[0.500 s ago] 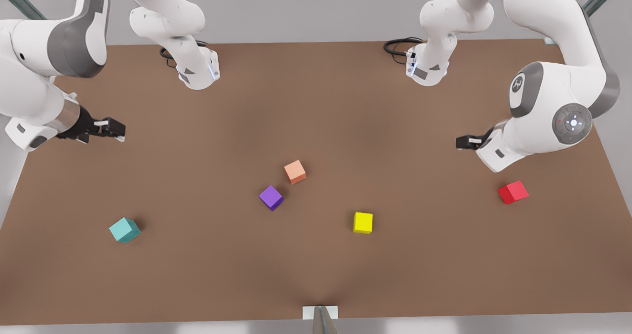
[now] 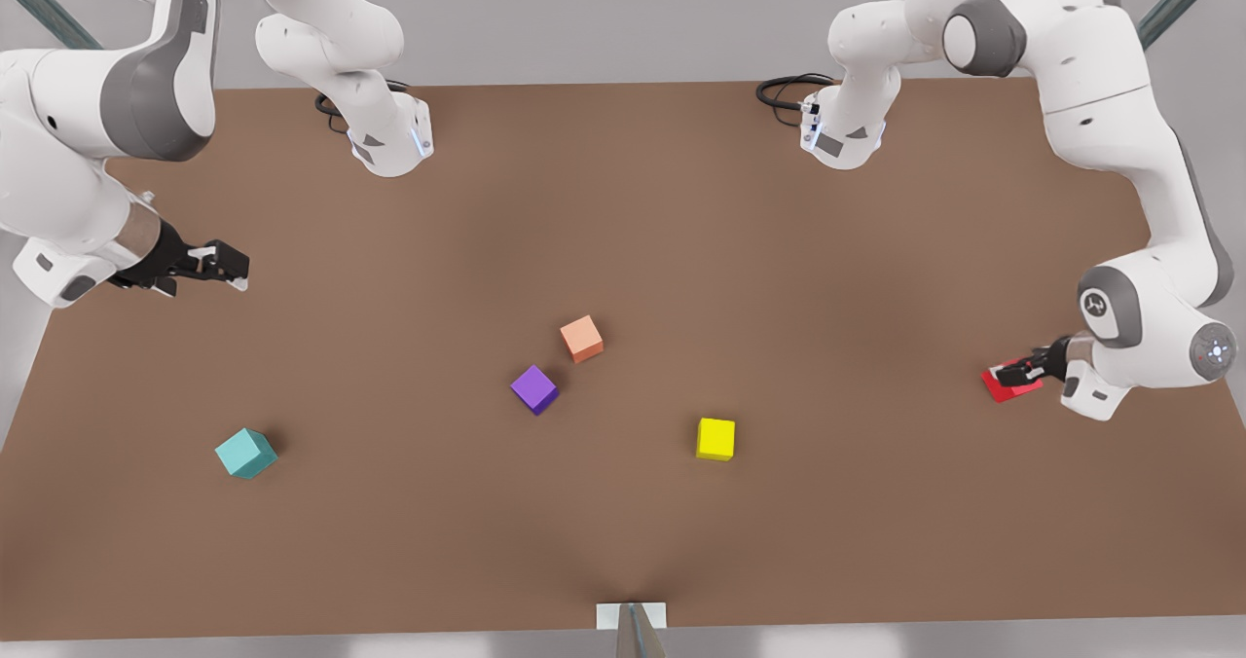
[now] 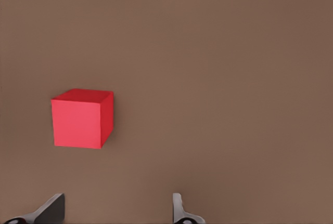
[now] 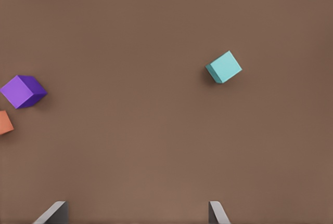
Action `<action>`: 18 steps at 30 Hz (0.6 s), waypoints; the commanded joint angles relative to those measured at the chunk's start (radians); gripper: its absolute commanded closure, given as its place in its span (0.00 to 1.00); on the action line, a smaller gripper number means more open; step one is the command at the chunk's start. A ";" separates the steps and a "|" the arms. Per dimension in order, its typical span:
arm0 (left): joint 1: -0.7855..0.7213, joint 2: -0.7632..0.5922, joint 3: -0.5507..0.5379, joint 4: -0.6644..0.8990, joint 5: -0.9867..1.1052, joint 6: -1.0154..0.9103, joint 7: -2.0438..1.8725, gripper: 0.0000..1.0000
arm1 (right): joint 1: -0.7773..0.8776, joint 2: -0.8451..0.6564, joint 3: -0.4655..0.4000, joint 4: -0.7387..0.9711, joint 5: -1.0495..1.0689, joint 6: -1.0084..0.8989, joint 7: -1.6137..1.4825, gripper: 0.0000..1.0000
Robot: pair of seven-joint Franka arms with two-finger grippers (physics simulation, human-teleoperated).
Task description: Pick up red wooden cube and pass to hand red wooden cube and place in blue wooden cube
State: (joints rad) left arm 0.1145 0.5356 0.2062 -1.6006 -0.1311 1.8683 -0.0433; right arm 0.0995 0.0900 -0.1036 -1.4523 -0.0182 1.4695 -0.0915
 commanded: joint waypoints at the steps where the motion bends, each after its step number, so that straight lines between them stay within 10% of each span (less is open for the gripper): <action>1: 0.030 0.027 0.005 -0.009 -0.016 0.245 0.060 0.00 | 0.000 -0.001 -0.001 -0.003 0.001 0.008 -0.027 0.00; 18: 0.063 0.113 0.021 -0.113 -0.018 0.324 0.117 0.00 | 0.002 -0.003 -0.001 -0.025 0.000 0.011 -0.028 0.00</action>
State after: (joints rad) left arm 0.1774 0.6461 0.2260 -1.7122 -0.1504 2.1695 0.0315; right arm 0.1013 0.0885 -0.1036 -1.4776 -0.0182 1.4799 -0.1090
